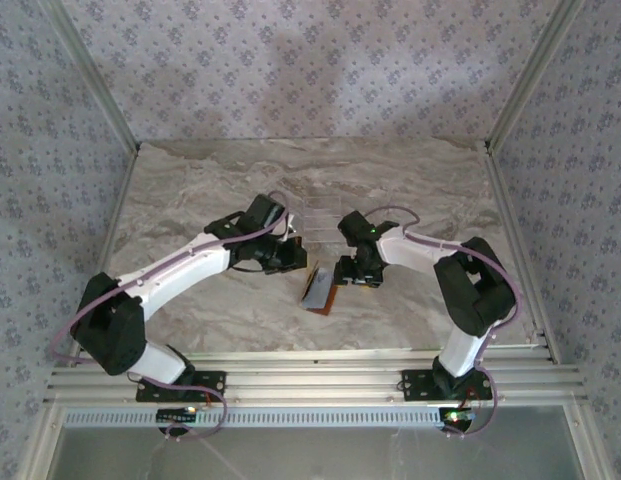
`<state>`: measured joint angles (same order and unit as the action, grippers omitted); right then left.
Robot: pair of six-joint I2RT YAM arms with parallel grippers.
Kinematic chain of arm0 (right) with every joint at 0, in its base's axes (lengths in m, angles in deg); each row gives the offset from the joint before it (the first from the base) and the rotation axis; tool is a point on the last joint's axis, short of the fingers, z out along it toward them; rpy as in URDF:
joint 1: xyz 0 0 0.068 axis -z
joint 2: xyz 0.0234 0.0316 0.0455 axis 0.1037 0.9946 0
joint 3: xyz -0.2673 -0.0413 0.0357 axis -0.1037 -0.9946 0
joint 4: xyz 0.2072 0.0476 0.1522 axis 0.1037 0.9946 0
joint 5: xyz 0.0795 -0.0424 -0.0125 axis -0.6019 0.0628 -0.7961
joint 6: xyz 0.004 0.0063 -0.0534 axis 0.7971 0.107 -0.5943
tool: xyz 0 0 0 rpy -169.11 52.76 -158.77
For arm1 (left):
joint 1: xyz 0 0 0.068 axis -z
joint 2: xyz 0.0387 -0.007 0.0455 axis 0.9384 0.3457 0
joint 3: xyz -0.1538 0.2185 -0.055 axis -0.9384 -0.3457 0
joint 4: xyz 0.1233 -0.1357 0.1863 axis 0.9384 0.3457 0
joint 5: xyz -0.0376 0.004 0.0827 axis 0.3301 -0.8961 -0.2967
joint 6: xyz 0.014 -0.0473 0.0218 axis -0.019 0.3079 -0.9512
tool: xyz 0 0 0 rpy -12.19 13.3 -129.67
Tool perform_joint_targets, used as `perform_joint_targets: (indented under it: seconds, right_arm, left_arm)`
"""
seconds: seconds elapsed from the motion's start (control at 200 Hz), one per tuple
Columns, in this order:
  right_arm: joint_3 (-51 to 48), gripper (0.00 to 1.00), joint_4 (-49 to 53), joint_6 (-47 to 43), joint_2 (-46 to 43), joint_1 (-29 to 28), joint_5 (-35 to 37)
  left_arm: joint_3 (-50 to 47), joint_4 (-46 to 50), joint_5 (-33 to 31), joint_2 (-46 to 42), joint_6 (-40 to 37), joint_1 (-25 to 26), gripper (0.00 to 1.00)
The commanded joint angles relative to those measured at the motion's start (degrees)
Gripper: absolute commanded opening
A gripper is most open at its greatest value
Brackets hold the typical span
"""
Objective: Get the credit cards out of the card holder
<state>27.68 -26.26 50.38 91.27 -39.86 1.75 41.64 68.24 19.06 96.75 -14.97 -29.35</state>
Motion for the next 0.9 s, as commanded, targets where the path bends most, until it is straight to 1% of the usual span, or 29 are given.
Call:
perform_joint_targets:
  seconds: [0.0,0.055,0.18,0.26,0.315,0.43,0.475,0.54,0.625,0.74,0.77,0.894]
  right_arm:
    - [-2.09,0.6,-0.24,-0.85,-2.4,2.07,1.31]
    - [-2.94,0.61,-0.16,-0.8,-4.31,3.06,2.28]
    - [-3.54,0.64,3.42,-1.02,-8.63,4.37,4.22]
    - [-3.56,0.65,2.85,-1.06,-10.71,4.51,3.42]
    - [-3.29,0.65,2.06,-0.51,-11.15,4.2,1.43]
    - [-2.89,0.66,0.31,1.48,-10.86,2.3,-2.83]
    - [-2.67,0.66,-1.86,1.58,-10.5,1.36,-4.05]
    - [-2.28,0.66,-3.15,4.03,-9.82,-0.37,-5.27]
    - [-1.64,0.65,-4.27,5.54,-8.69,-2.32,-5.93]
    - [-0.75,0.63,-4.79,7.9,-6.28,-4.45,-5.98]
    - [-0.57,0.62,-4.81,8.43,-5.71,-5.01,-5.75]
    - [0.82,0.63,-4.63,9.65,-2.91,-7.06,-4.53]
  left_arm:
    - [3.04,2.82,-1.01,1.04,0.37,0.77,0.0]
    - [3.31,2.89,-1.32,1.23,0.41,0.83,0.0]
    - [3.16,3.49,-1.98,1.65,0.68,0.83,0.0]
    - [2.88,4.03,-3.08,1.54,1.4,0.81,0.0]
    - [2.63,3.76,-3.31,1.25,1.8,0.82,0.0]
    - [2.96,3.6,-3.05,1.35,2.65,0.83,0.0]
    - [3.31,4.84,-4.45,1.38,2.76,0.83,0.0]
    - [3.34,6.85,-7.46,1.29,2.67,0.87,0.0]
    - [2.92,8.87,-10.22,1.44,2.46,0.38,0.0]
    - [1.83,9.14,-11.49,1.81,2.23,-0.57,0.0]
    - [1.48,10.81,-12.12,1.76,2.16,-0.77,0.0]
    - [-0.18,11.0,-12.83,1.03,1.7,-1.94,0.0]
